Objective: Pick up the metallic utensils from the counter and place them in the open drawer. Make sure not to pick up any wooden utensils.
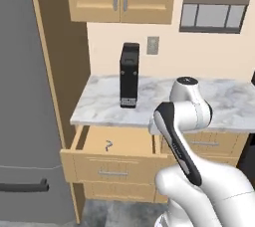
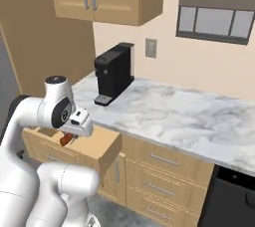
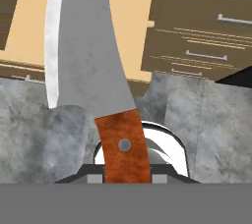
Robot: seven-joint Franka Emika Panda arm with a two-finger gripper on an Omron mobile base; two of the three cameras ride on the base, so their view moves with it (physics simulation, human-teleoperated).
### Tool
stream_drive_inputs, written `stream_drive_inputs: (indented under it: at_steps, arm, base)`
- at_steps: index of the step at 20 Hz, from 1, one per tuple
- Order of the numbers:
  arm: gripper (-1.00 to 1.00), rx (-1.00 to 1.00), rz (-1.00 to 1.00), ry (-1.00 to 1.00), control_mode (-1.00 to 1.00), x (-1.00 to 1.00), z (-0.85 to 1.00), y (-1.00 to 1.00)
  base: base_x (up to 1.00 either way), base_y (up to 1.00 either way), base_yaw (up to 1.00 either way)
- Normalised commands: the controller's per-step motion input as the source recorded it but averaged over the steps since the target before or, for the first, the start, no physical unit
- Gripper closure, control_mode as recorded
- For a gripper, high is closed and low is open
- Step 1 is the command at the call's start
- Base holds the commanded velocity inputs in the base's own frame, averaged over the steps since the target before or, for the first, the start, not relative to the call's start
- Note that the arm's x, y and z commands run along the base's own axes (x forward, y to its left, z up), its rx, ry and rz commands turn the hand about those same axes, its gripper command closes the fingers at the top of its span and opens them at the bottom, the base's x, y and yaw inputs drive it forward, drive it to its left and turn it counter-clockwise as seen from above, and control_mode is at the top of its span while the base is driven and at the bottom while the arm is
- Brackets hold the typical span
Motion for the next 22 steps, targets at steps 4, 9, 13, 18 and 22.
stream_drive_inputs:
  at_steps: [4, 9, 13, 18, 22]
  arm:
    - [1.00, 0.00, 0.00, 0.00, 1.00, 0.00, 0.00, 0.00]
    - [1.00, 0.00, 0.00, 0.00, 1.00, 0.00, 0.00, 0.00]
    - [1.00, 0.00, 0.00, 0.00, 1.00, 0.00, 0.00, 0.00]
    - [1.00, 0.00, 0.00, 0.00, 1.00, 0.00, 0.00, 0.00]
    - [1.00, 0.00, 0.00, 0.00, 1.00, 0.00, 0.00, 0.00]
  base:
    - [0.07, -0.17, 0.49]
    - [-0.02, -0.51, 0.50]
    - [-0.03, -0.71, 0.50]
    - [-0.10, -0.56, 0.27]
    - [0.11, -0.46, 0.00]
